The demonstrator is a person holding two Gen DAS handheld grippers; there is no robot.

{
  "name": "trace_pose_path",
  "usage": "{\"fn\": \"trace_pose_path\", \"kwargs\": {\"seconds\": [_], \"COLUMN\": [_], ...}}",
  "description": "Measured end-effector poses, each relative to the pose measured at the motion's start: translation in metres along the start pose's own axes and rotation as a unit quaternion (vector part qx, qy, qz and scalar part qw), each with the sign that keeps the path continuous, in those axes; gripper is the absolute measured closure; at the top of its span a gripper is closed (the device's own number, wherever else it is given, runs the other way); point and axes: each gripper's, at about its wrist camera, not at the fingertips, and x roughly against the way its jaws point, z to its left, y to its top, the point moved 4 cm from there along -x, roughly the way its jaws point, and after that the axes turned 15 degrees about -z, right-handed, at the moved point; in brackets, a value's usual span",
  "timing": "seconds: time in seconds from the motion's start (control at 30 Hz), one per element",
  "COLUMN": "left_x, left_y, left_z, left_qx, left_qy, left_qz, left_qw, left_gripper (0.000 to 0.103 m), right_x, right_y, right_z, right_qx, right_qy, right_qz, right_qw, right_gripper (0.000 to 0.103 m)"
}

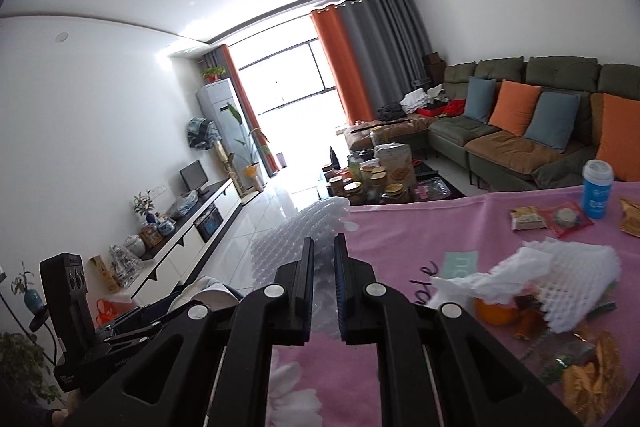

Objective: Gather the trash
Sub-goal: 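Grasp the white paper cup with the left tool and lift it, then carry both items to the teal bin and open both tools to drop them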

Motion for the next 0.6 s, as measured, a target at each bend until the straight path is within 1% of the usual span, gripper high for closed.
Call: {"fn": "trace_pose_path", "kwargs": {"seconds": [0.13, 0.23, 0.3, 0.37, 0.43, 0.5, 0.6], "left_x": [0.009, 0.015, 0.014, 0.016, 0.014, 0.013, 0.008], "left_y": [0.012, 0.017, 0.018, 0.017, 0.013, 0.005, -0.011], "left_z": [0.053, 0.090, 0.113, 0.134, 0.153, 0.171, 0.190], "left_qx": [0.002, 0.009, 0.015, 0.023, 0.027, 0.039, 0.043], "left_qy": [0.058, 0.089, 0.108, 0.120, 0.131, 0.139, 0.150], "left_qz": [-0.017, -0.021, -0.017, -0.017, -0.008, 0.004, 0.020], "left_qw": [0.9982, 0.9958, 0.9939, 0.9923, 0.9910, 0.9895, 0.9876], "left_gripper": [0.030, 0.030, 0.030, 0.030, 0.029, 0.029, 0.029], "right_x": [-0.041, -0.072, -0.091, -0.110, -0.126, -0.143, -0.163], "right_y": [-0.012, -0.022, -0.030, -0.039, -0.049, -0.060, -0.078], "right_z": [0.040, 0.067, 0.085, 0.099, 0.114, 0.128, 0.148], "right_qx": [0.012, 0.027, 0.038, 0.045, 0.060, 0.077, 0.100], "right_qy": [0.040, 0.065, 0.073, 0.084, 0.088, 0.091, 0.098], "right_qz": [0.029, 0.053, 0.069, 0.089, 0.109, 0.130, 0.162], "right_qw": [0.999, 0.996, 0.994, 0.991, 0.988, 0.984, 0.977], "right_gripper": [0.095, 0.095, 0.095, 0.095, 0.095, 0.095, 0.095]}}
